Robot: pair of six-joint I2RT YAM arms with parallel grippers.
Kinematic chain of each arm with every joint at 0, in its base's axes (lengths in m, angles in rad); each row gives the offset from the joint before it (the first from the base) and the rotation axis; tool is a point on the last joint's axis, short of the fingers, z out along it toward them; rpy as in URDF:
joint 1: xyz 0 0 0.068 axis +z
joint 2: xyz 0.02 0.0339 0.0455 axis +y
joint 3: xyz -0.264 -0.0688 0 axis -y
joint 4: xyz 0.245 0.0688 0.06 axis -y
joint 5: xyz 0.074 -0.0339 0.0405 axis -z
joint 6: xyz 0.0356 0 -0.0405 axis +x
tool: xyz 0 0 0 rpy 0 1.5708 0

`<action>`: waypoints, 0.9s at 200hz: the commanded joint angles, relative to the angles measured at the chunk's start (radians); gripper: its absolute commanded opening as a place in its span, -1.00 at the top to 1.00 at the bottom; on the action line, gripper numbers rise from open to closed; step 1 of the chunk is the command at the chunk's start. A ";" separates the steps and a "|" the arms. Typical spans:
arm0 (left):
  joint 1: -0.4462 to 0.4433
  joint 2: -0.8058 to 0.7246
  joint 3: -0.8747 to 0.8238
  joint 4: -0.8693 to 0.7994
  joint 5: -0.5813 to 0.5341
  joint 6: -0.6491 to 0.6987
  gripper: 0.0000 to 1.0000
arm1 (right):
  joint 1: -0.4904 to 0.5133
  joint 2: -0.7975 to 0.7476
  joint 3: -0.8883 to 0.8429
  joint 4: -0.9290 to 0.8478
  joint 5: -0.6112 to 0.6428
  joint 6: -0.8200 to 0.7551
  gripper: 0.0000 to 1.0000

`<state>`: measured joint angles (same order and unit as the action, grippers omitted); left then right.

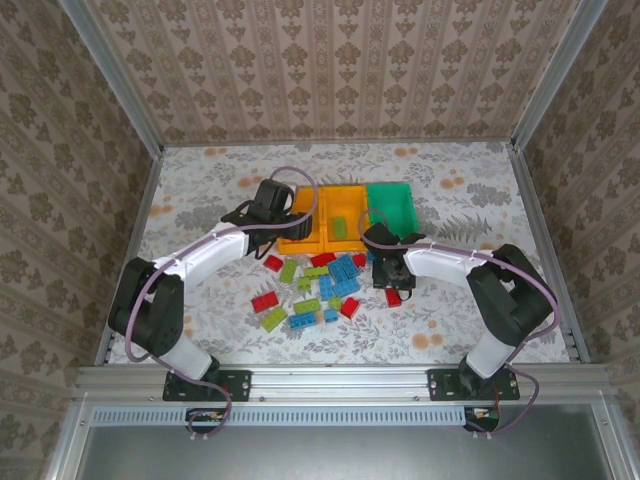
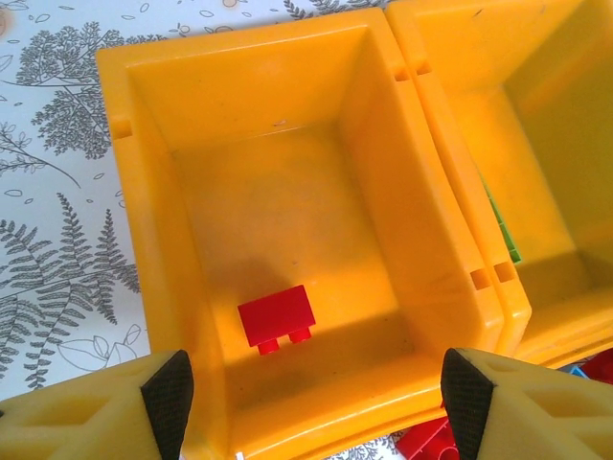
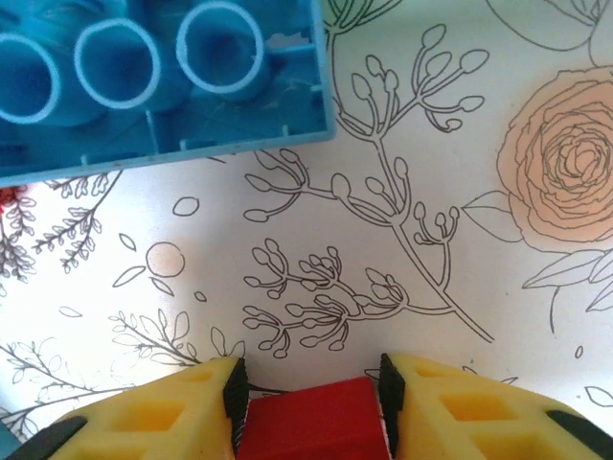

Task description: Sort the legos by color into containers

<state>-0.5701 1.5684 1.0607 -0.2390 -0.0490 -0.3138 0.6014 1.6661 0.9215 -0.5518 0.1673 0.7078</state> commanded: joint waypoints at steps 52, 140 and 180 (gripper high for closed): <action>-0.005 -0.033 -0.024 -0.025 -0.028 0.005 -0.46 | 0.020 -0.084 -0.019 -0.079 0.009 -0.039 -0.44; -0.004 -0.083 -0.059 -0.036 -0.048 0.002 -0.49 | 0.060 -0.031 -0.064 -0.101 -0.002 -0.059 0.03; -0.002 -0.127 -0.092 -0.036 -0.063 0.002 -0.53 | 0.067 -0.064 -0.017 -0.109 0.006 -0.088 0.46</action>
<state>-0.5697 1.4895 0.9920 -0.2558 -0.0841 -0.3138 0.6594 1.6176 0.8806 -0.6064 0.1528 0.6479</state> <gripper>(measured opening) 0.758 0.333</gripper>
